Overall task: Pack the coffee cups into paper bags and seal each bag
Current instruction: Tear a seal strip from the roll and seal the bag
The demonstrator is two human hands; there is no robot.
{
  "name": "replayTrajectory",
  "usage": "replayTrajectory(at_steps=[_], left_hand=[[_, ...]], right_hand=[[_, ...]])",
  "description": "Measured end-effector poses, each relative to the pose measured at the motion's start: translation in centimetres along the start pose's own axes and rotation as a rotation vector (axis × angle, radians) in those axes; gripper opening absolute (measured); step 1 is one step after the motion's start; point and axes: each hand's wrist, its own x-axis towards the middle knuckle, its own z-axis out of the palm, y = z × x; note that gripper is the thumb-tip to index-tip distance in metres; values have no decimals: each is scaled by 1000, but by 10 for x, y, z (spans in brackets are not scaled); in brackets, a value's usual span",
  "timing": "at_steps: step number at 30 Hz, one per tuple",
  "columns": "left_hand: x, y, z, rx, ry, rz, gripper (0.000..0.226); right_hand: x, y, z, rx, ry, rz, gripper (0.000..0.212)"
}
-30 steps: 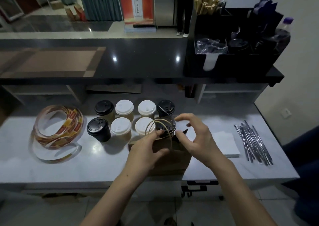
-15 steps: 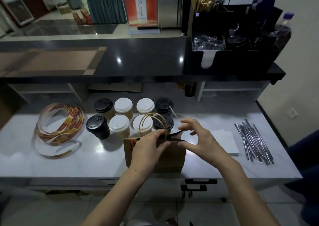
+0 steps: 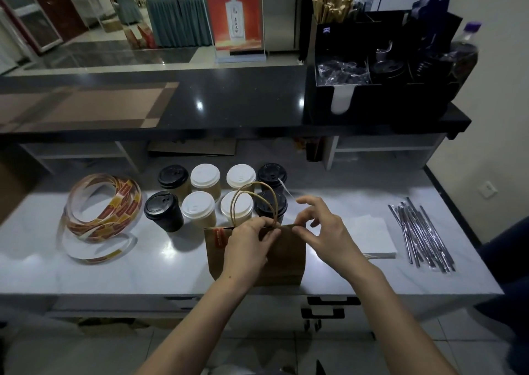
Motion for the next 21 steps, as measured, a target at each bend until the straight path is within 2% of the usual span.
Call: replayTrajectory(at_steps=[7,14,21], left_hand=[[1,-6,5,-97,28,-25,3],[2,-10,5,-114,8,-24,4],[3,-9,4,-108,-5,-15,5]], right_hand=[[-3,-4,1,3,34,0,56],[3,-18,-17,88,242,-3,27],[9,-35,-34,146,226,0,26]])
